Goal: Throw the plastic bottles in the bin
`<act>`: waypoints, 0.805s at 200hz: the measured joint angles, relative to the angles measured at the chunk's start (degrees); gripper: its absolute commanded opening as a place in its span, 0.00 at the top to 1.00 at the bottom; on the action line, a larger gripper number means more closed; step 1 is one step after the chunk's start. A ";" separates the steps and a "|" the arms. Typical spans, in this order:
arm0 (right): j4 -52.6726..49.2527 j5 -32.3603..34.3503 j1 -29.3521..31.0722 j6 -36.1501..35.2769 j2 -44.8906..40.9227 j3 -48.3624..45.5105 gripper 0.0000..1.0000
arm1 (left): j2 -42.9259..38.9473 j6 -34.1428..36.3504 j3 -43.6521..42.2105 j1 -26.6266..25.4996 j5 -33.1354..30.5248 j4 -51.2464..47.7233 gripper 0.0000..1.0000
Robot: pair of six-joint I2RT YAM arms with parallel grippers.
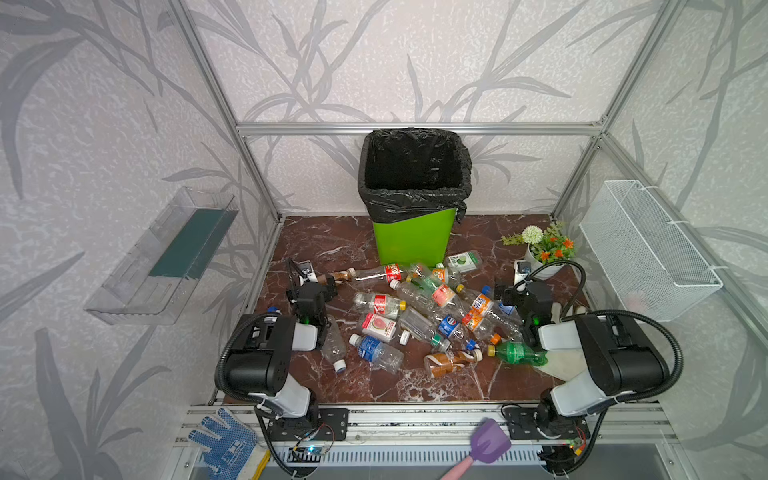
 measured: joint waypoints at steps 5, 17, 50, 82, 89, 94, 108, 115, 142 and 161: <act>0.00 0.00 0.00 0.00 0.00 0.00 0.01 | 0.00 0.00 0.00 0.00 -0.02 0.00 0.01; 0.00 0.00 0.00 0.00 0.00 0.00 0.01 | 0.00 0.00 0.00 0.00 0.00 0.00 0.01; 0.00 0.00 0.00 0.00 0.00 0.00 0.01 | 0.00 0.00 0.00 0.00 0.00 0.00 0.01; 0.00 0.00 0.00 0.00 0.00 0.00 0.01 | 0.00 -0.02 0.00 0.00 0.00 0.00 0.01; 0.02 0.00 0.00 0.00 0.00 0.00 0.01 | 0.00 -0.02 0.00 0.00 -0.02 0.00 0.01; 0.00 0.00 0.00 0.00 0.00 0.00 0.01 | 0.00 0.00 0.00 0.00 0.00 0.00 0.01; 0.00 0.00 0.00 0.00 0.00 0.00 0.01 | 0.00 0.00 0.00 0.00 -0.02 0.00 0.01; 0.00 0.00 0.00 0.00 0.00 0.00 0.01 | 0.00 0.00 0.00 0.00 -0.02 0.00 0.01; 0.00 0.02 0.00 0.00 0.00 0.00 0.01 | 0.00 0.00 0.00 0.00 -0.02 0.00 0.01; 0.00 0.02 0.00 -0.02 0.00 0.00 0.01 | 0.00 0.00 0.00 0.00 0.00 0.00 0.01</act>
